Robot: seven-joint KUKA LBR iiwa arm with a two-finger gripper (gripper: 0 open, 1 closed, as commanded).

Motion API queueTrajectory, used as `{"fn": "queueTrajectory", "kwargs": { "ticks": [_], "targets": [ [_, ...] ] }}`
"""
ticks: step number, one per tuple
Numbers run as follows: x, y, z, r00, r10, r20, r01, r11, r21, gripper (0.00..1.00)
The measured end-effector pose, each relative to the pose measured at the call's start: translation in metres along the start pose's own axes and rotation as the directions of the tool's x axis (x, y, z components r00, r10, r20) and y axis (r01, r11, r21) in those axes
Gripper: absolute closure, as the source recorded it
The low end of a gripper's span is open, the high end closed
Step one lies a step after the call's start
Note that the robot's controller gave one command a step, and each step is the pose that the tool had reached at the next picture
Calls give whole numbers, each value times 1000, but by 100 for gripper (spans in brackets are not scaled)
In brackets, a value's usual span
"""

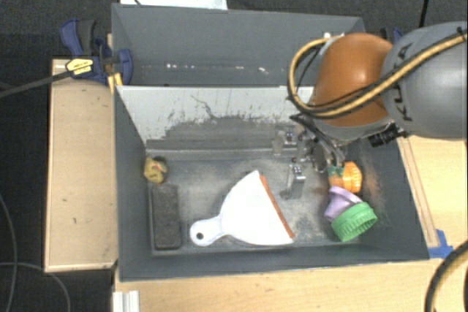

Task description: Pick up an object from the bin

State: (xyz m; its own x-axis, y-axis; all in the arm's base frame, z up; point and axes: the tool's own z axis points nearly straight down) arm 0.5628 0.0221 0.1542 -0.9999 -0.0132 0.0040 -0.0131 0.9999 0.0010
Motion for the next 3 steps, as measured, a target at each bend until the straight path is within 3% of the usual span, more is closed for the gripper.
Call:
{"fn": "queueTrajectory", "kwargs": {
  "ticks": [1, 2, 3],
  "targets": [
    [-1, 0, -5, 1000, 0, 7, 0, 1000, 0, 0],
    [9, 37, 38, 978, -207, 15, 207, 978, 5, 0],
    [-13, 82, 28, 869, -494, 5, 494, 869, 3, 0]
  ]
}}
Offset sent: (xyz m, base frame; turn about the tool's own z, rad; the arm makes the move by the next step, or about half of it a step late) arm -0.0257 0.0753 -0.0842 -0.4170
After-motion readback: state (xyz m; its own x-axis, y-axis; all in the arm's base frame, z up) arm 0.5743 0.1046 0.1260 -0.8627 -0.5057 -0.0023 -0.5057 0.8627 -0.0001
